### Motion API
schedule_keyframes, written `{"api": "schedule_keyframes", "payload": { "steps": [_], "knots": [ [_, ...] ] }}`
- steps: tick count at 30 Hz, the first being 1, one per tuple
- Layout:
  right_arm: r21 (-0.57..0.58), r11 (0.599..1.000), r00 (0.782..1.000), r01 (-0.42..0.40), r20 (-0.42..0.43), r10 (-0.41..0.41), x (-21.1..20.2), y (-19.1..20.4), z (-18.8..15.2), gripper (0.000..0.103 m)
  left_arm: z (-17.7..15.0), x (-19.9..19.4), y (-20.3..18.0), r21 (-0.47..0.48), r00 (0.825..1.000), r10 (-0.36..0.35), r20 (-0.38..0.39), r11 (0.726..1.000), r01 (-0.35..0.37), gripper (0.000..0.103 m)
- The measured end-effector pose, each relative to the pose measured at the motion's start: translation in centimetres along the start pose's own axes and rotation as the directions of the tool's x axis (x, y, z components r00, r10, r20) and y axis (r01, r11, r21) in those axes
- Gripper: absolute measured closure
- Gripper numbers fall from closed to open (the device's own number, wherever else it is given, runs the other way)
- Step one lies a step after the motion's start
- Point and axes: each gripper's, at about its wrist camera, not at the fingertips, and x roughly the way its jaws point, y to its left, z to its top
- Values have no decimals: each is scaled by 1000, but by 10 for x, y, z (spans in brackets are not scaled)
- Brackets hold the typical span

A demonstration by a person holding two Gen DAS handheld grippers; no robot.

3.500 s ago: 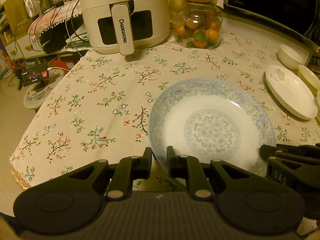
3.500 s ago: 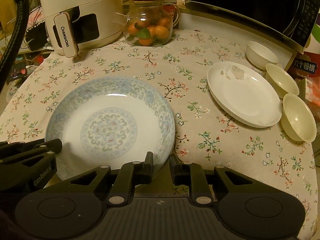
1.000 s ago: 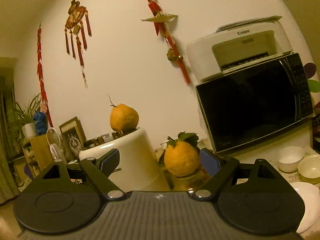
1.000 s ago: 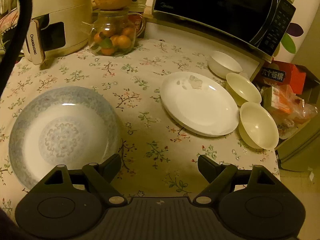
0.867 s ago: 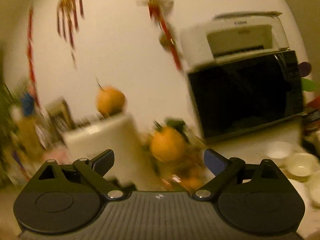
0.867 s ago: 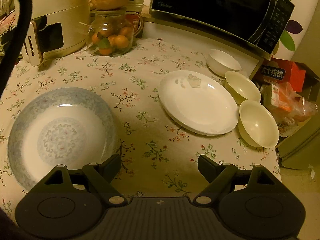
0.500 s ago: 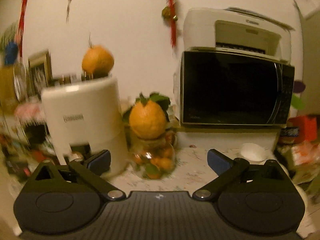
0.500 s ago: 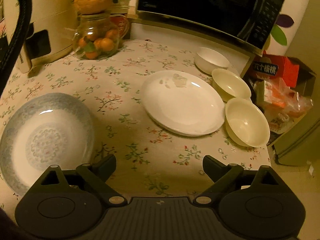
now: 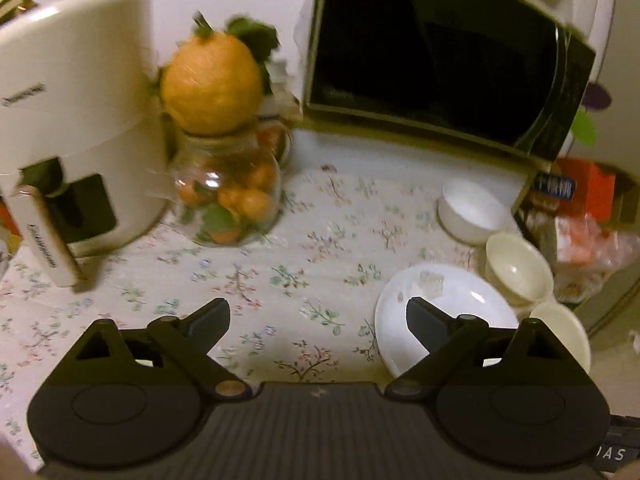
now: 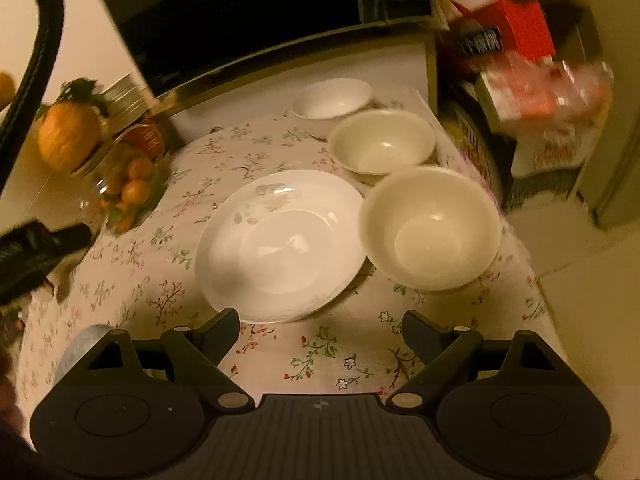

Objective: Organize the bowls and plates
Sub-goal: 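Move both tools toward the plain white plate beside the cream bowls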

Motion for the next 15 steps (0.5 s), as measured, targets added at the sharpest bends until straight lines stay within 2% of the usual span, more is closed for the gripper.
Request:
{"api": "schedule_keyframes", "payload": {
  "steps": [3,7,15],
  "knots": [
    [41,999,1000,11,-4,-11,15,-3,-2,26,1,21,-1,-11,999,-7,-36,1000,6,20],
    [91,996,1000,26,-12,-25,32,-7,-3,32,-2,38,-5,-16,998,-12,-62,1000,11,25],
    [110,993,999,33,22,-35,45,-4,0,34,-6,63,-16,-1,995,-39,-92,999,39,33]
  ]
}}
